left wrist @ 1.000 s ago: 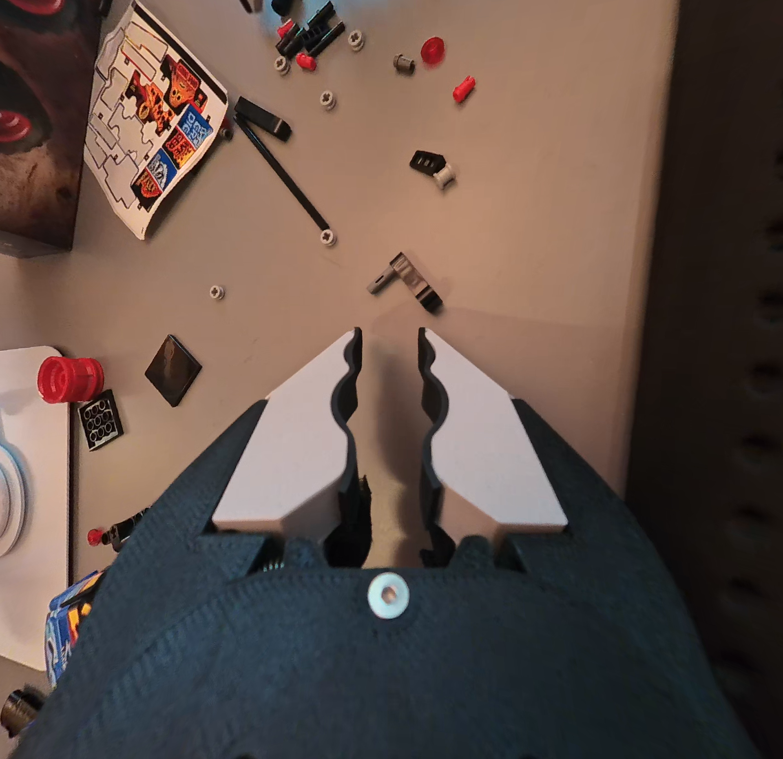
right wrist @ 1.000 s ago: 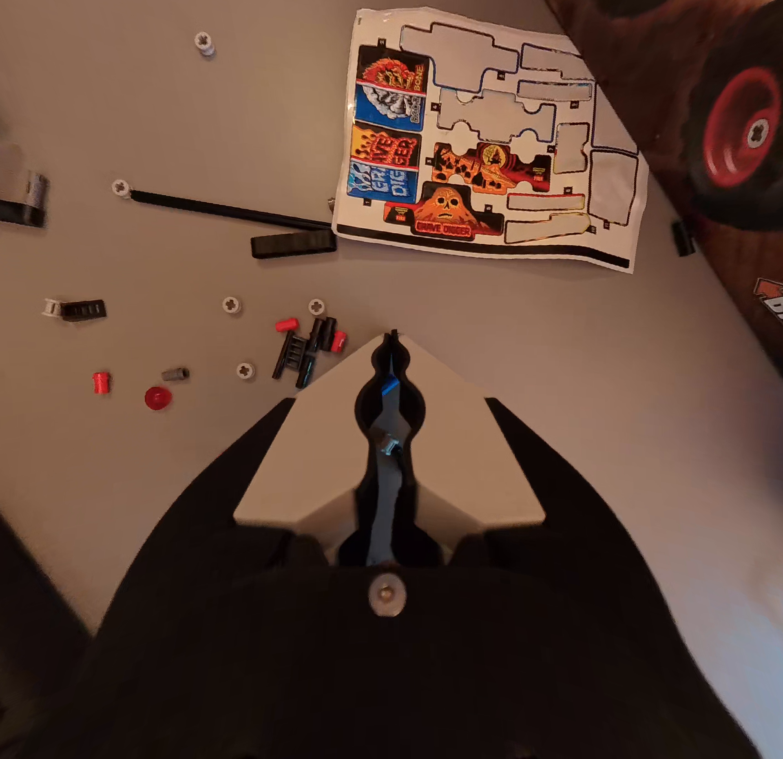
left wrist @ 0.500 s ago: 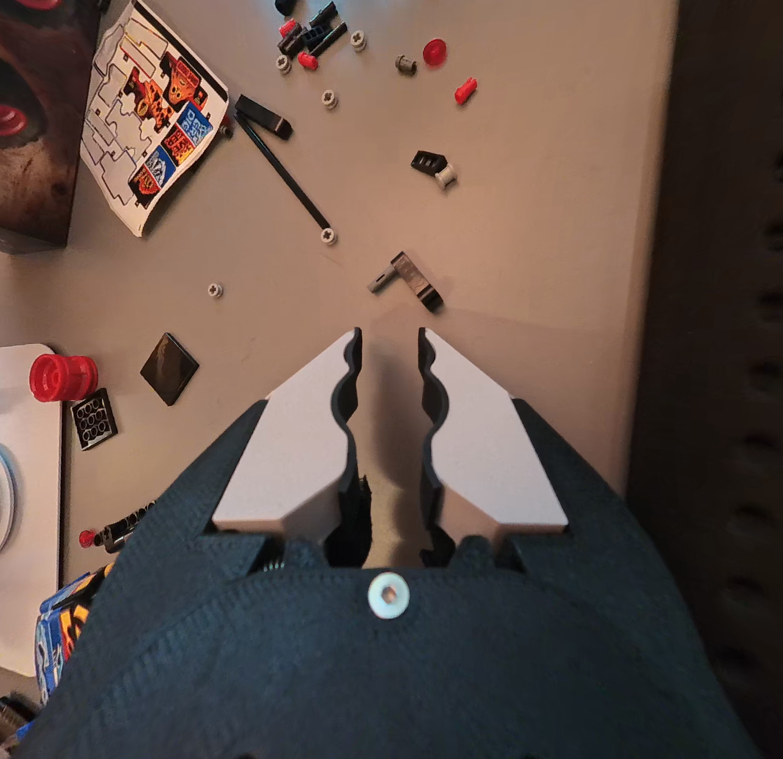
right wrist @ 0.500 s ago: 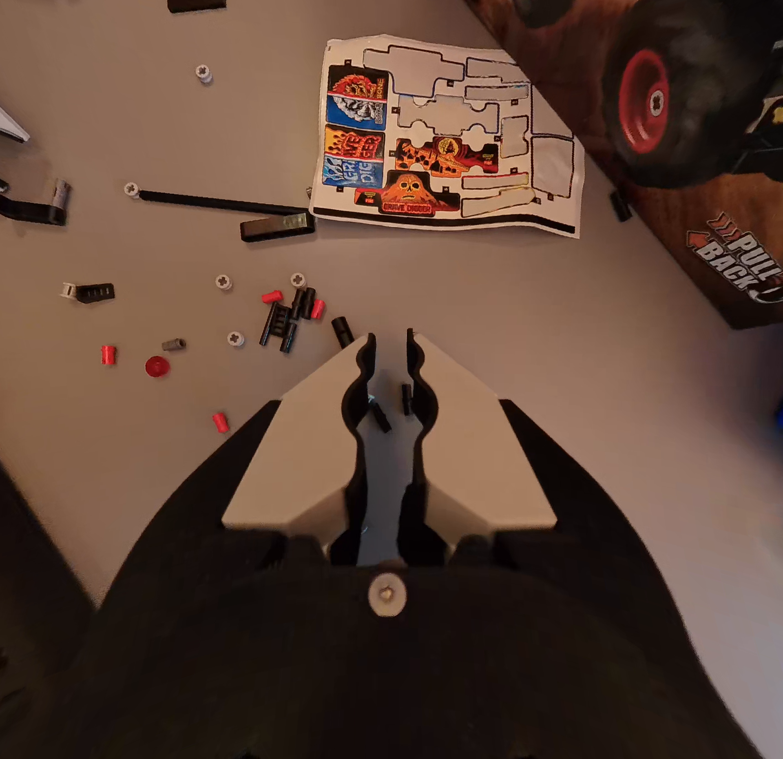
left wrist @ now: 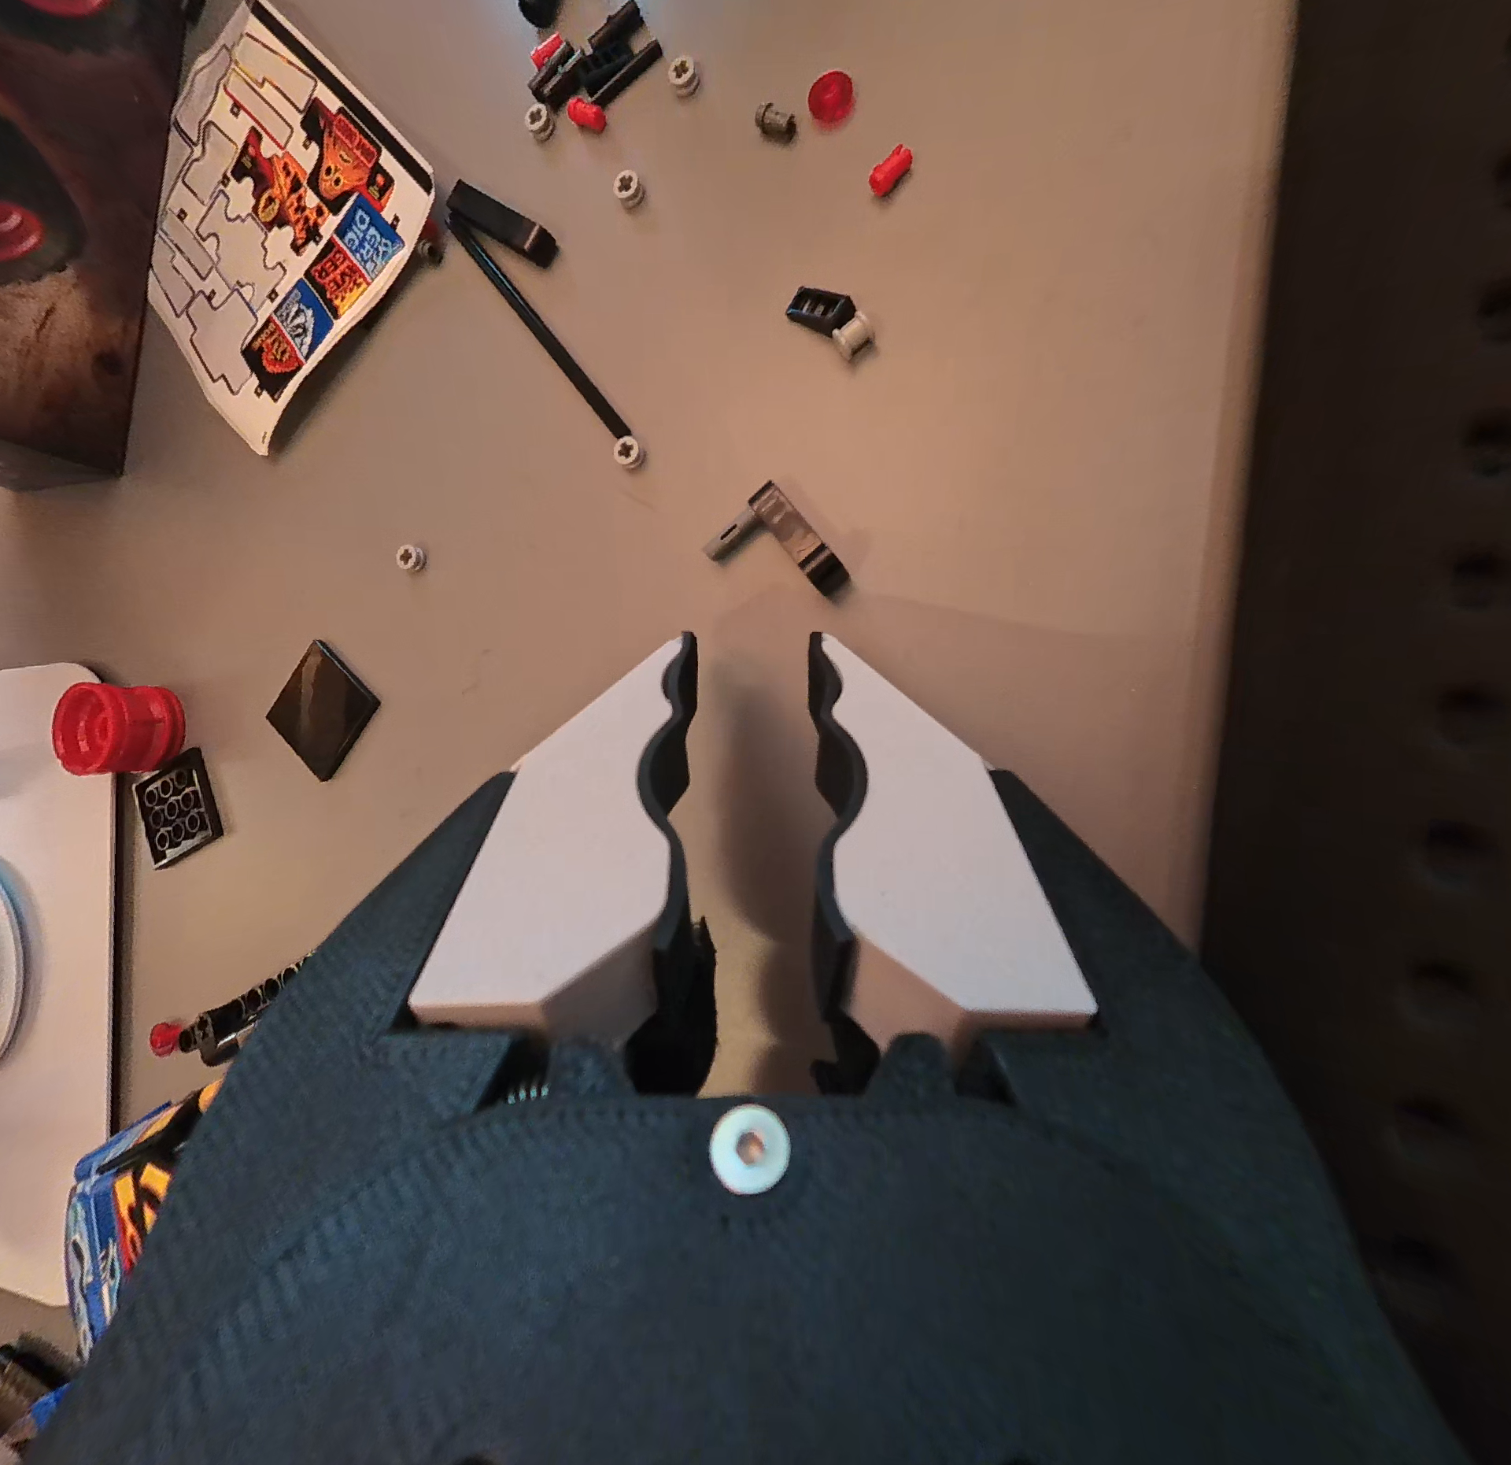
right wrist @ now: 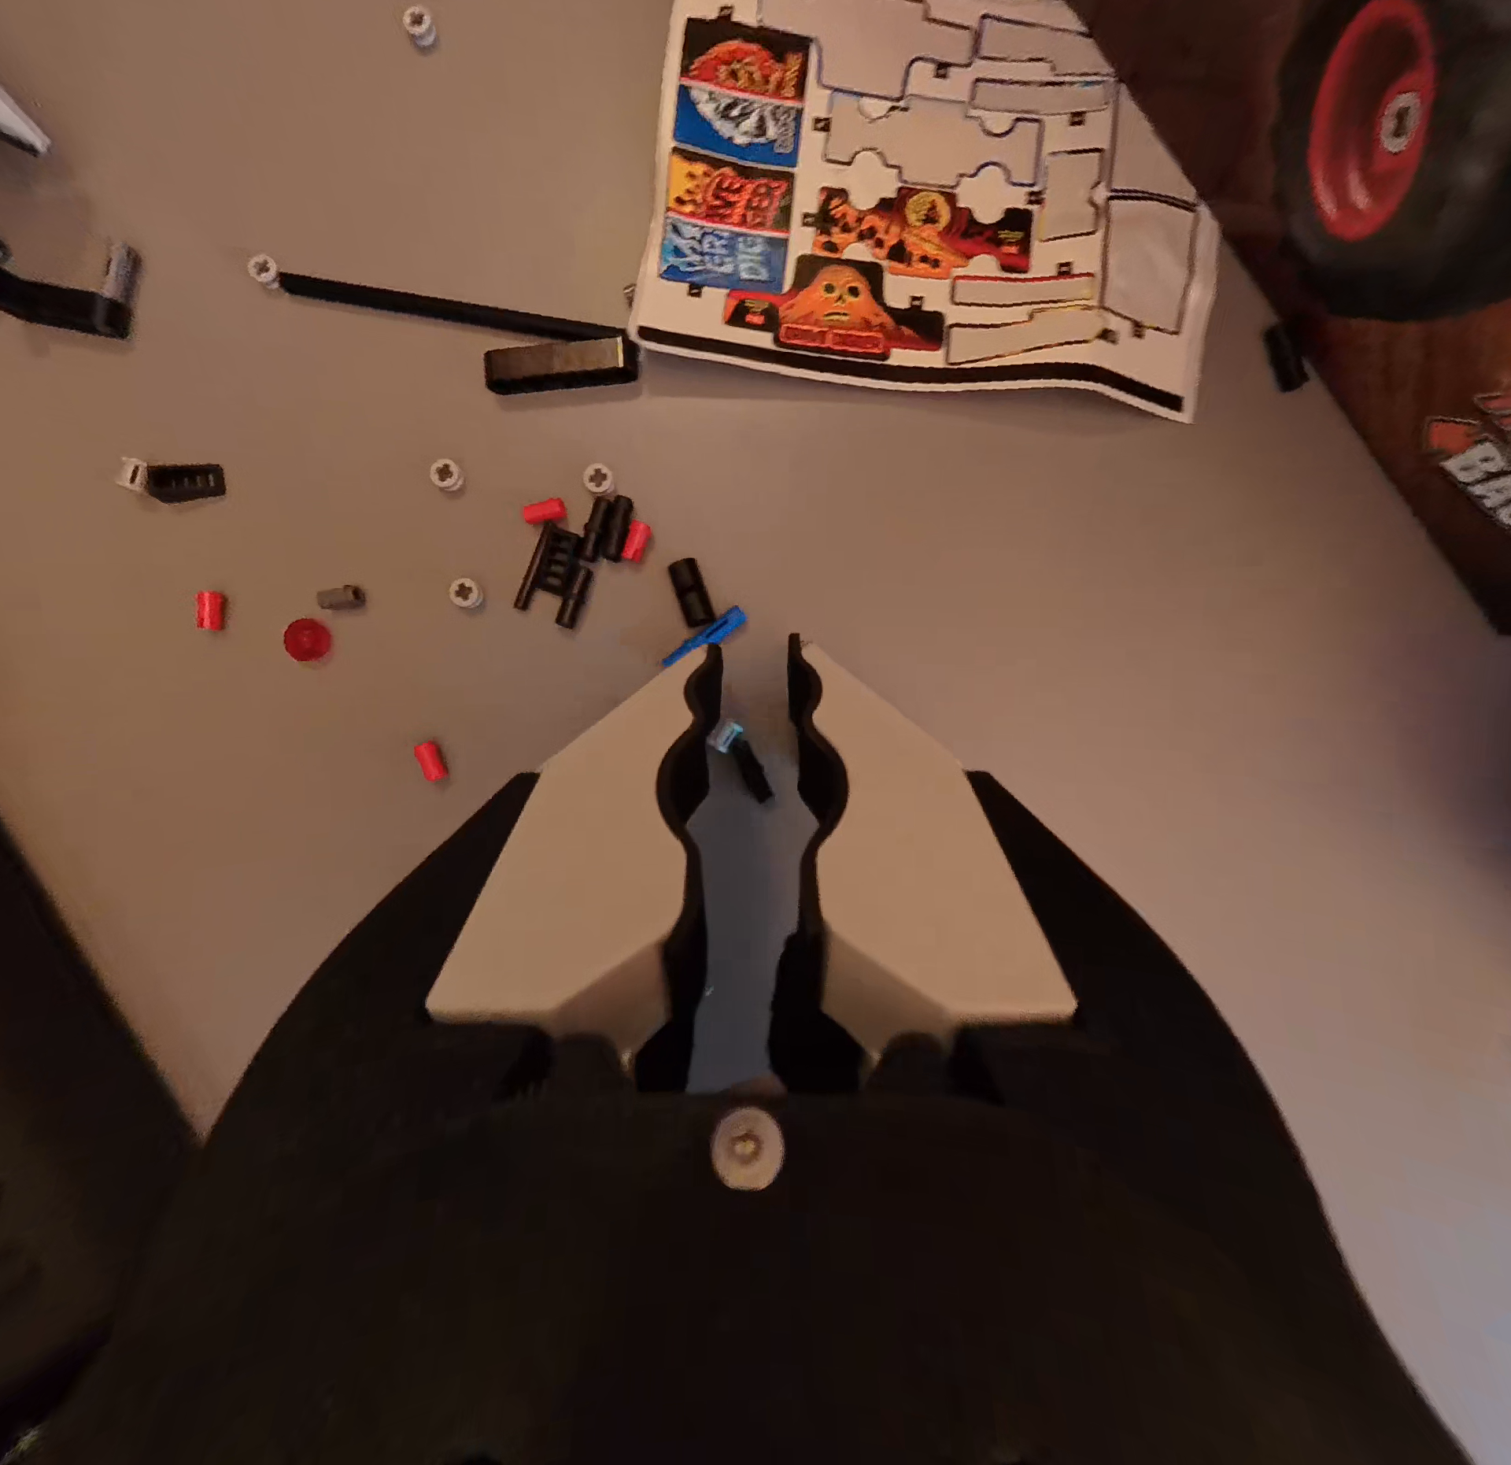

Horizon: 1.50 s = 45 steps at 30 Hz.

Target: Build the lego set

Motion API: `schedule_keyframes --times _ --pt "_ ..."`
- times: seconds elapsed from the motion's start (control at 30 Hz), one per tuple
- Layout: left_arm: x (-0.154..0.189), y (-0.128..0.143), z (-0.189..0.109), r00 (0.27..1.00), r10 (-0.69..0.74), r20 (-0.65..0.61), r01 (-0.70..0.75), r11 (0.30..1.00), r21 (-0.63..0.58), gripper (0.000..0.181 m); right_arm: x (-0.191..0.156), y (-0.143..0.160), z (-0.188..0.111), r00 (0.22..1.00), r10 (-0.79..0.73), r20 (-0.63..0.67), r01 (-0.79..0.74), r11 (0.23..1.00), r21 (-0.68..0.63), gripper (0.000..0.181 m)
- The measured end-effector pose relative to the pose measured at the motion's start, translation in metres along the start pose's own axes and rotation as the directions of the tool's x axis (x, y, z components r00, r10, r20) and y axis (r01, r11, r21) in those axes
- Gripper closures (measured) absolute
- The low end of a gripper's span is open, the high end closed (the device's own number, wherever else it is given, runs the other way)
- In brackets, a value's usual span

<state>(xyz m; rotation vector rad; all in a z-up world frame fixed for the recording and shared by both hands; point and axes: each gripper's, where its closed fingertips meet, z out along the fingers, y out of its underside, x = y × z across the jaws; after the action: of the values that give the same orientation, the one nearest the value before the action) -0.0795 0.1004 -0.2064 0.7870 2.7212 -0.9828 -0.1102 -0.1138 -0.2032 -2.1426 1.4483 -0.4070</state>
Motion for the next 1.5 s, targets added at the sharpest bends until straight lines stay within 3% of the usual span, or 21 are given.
schedule_keyframes --times 0.43,0.93,1.33,1.5 --pt "0.0 0.0 0.0 1.0 -0.001 -0.004 0.001 1.0 0.002 0.156 -0.014 -0.002 0.012 1.0 -0.026 0.003 0.026 0.999 -0.041 0.171" --pt "0.0 0.001 -0.001 1.0 0.004 -0.005 -0.004 1.0 0.0 0.155 0.001 0.0 0.006 0.999 0.004 -0.035 -0.004 1.0 -0.004 0.156" --pt "-0.001 0.002 -0.001 1.0 -0.002 -0.006 0.002 1.0 -0.001 0.155 -0.028 -0.004 -0.001 0.995 -0.085 0.051 0.084 0.996 0.03 0.161" --pt "0.0 0.001 -0.001 1.0 -0.005 -0.009 0.005 1.0 0.002 0.156 -0.035 0.003 0.01 0.991 -0.119 0.053 0.121 0.992 -0.032 0.173"
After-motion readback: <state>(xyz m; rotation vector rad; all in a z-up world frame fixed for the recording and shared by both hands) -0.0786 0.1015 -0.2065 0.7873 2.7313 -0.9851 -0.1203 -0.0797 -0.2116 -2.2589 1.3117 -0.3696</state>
